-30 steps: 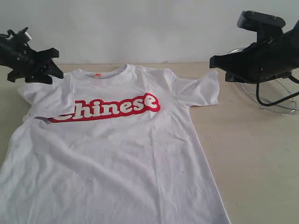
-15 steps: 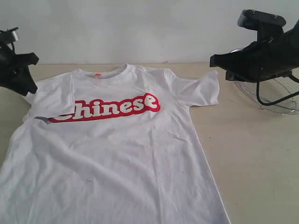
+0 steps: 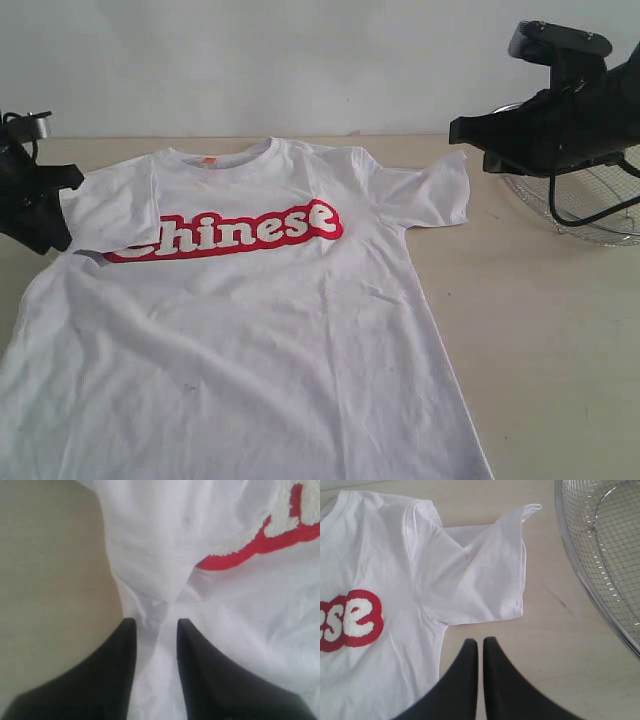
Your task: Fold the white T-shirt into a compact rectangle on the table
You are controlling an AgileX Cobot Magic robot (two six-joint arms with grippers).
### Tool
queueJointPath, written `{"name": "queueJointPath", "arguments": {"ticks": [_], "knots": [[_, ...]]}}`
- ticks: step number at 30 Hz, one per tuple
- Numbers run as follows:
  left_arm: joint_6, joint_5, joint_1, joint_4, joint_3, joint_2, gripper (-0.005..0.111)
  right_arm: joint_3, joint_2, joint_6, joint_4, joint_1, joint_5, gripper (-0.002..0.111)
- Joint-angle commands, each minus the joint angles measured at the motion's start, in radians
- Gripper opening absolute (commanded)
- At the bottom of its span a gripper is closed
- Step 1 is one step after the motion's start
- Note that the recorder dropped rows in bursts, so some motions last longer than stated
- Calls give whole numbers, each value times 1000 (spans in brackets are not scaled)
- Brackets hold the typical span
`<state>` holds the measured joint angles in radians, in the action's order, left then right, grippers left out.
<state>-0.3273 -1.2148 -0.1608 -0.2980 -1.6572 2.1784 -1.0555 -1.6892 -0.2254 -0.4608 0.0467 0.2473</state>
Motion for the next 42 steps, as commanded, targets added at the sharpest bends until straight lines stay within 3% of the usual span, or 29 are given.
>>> {"name": "queueJointPath", "arguments": {"ticks": [1, 9, 19, 31, 35, 39, 42], "knots": [[-2, 19, 8, 4, 23, -8, 27, -4, 4, 2, 0, -5, 4, 0], [-2, 47, 8, 43, 27, -8, 27, -4, 4, 2, 0, -5, 4, 0], [-9, 69, 62, 44, 29, -6, 27, -4, 4, 2, 0, -5, 6, 0], [19, 71, 64, 119, 29, 20, 27, -4, 4, 2, 0, -5, 19, 0], [21, 55, 64, 135, 29, 55, 21, -4, 4, 2, 0, -5, 19, 0], [21, 55, 64, 170, 29, 61, 5, -4, 4, 2, 0, -5, 19, 0], [21, 55, 64, 193, 29, 59, 5, -4, 4, 2, 0, -5, 17, 0]]}}
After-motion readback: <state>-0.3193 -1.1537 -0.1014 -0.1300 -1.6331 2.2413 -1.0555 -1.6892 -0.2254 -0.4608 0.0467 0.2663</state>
